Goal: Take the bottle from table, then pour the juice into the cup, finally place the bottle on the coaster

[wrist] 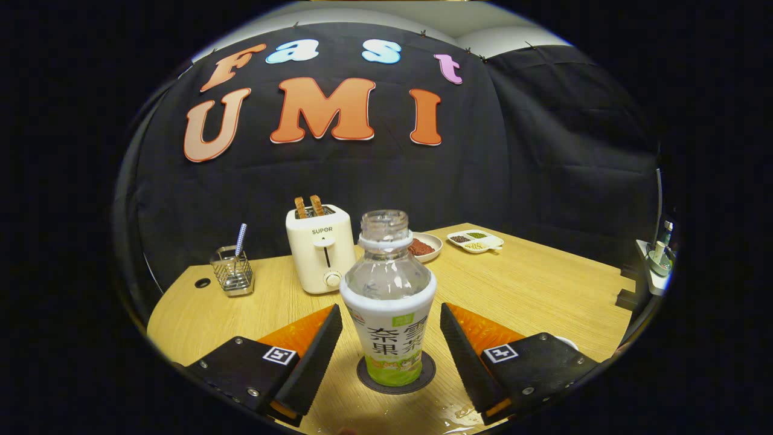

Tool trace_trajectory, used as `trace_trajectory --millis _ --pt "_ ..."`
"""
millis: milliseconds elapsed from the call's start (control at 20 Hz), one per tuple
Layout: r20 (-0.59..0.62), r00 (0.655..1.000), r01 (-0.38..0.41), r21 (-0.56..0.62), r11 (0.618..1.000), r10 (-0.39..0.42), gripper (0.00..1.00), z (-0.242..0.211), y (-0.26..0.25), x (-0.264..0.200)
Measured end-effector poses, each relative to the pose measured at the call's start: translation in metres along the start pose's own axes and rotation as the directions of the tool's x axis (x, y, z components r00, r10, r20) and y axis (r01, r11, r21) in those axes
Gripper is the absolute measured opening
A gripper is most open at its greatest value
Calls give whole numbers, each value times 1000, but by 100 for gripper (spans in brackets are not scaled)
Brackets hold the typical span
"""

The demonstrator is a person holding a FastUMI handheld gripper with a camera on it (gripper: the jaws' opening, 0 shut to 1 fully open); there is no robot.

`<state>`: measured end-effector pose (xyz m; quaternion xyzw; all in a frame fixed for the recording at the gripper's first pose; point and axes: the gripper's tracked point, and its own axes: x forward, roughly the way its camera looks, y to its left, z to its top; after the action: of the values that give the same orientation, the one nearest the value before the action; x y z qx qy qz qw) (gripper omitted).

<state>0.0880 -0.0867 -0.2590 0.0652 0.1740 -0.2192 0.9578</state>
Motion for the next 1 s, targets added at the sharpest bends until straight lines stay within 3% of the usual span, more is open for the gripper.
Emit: trace_trajectory --millis 300,600,850,1000 --pt "57 994 -90 21 996 88 97 47 11 -37" --pt "110 978 -170 -88 981 180 97 116 36 -99" --pt "186 932 -300 -88 950 312 97 172 63 -168" --pt "206 908 -362 -50 931 364 97 178 69 -197"
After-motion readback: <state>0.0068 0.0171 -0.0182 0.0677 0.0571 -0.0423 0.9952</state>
